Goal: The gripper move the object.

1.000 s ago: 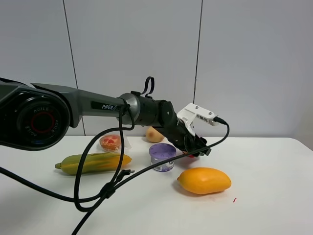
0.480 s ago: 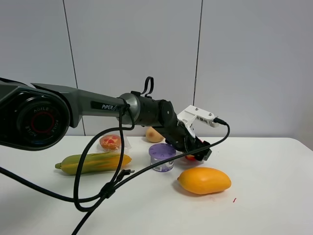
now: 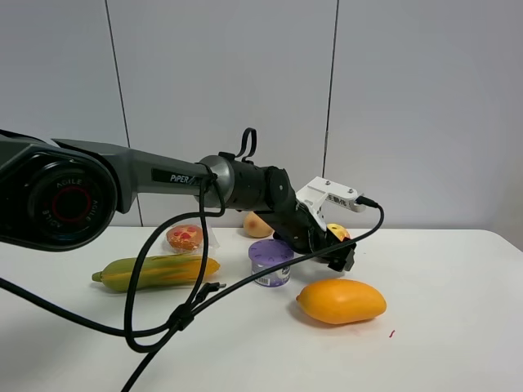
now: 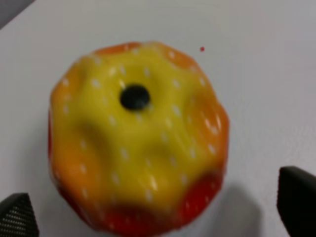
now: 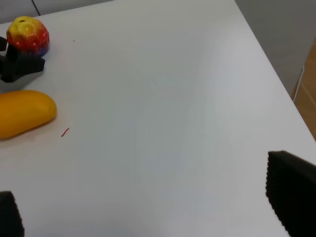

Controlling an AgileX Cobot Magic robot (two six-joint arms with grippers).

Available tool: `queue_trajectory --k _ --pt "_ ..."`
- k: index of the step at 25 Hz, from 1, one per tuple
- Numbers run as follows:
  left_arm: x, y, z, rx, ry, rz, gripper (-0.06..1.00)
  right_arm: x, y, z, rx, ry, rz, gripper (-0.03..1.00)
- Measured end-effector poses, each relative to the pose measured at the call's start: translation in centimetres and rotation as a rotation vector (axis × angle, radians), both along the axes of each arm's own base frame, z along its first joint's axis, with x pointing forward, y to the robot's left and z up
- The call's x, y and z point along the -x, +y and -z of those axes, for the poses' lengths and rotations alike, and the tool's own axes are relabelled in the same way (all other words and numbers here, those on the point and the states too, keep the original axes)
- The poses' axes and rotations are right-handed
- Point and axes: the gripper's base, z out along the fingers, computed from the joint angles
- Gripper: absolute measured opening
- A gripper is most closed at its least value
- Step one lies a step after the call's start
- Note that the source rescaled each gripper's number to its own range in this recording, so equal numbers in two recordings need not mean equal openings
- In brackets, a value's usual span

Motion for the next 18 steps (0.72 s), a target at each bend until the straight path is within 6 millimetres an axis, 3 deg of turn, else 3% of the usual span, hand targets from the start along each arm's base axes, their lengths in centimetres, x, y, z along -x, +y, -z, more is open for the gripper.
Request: queue_trajectory --k 4,8,14,18 --pt "0.1 0.0 -0.3 -0.008 0.015 0.007 0.98 0.0 0.0 0.0 0.0 0.0 0.0 1.0" --pt "0.3 0.1 -2.8 -0.012 0.01 0.024 0.98 0.0 0.0 0.0 0.0 0.0 0.0 1.0" --pt "2.2 -0.4 -10.5 0.007 0.004 0.082 0.98 0.0 0.0 0.0 0.0 0.0 0.0 1.0" --pt "4.7 -0.7 -17.3 0.05 -0.049 0.132 0.98 0.0 0.0 0.0 0.0 0.0 0.0 1.0"
